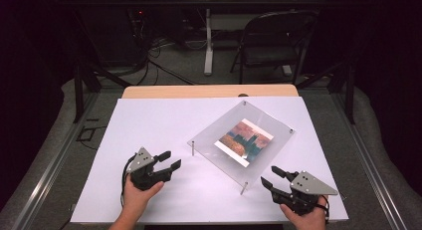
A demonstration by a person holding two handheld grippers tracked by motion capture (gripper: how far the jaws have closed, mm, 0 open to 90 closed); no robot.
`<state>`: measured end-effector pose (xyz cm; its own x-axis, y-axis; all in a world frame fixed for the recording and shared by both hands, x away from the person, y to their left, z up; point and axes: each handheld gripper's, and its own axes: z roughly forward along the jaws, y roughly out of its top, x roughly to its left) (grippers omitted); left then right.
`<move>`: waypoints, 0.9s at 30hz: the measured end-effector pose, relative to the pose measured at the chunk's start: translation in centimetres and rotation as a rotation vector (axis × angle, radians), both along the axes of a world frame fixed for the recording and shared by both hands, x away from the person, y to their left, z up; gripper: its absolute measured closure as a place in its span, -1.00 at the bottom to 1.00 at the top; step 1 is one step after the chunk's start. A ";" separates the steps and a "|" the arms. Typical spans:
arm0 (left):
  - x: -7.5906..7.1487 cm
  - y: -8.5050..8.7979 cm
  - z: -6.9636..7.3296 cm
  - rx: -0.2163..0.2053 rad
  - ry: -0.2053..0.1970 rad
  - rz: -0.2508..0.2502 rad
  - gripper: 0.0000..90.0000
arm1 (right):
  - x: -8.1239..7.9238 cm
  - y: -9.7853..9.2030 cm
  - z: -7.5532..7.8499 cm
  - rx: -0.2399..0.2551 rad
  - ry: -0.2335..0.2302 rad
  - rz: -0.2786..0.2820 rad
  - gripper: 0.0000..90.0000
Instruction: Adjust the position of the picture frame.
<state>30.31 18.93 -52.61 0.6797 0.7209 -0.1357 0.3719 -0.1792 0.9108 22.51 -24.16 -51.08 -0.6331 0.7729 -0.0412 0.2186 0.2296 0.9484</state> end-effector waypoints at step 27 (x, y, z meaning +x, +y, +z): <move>7.3 -5.2 -2.8 0.125 0.197 -0.036 0.53 | 0.0 -0.9 -0.2 0.052 0.061 -0.002 0.26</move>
<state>37.59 13.74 -55.40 0.6746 0.7161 -0.1791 0.5313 -0.3026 0.7913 22.52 -25.11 -51.33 -0.6315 0.7745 0.0374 0.2768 0.1801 0.9439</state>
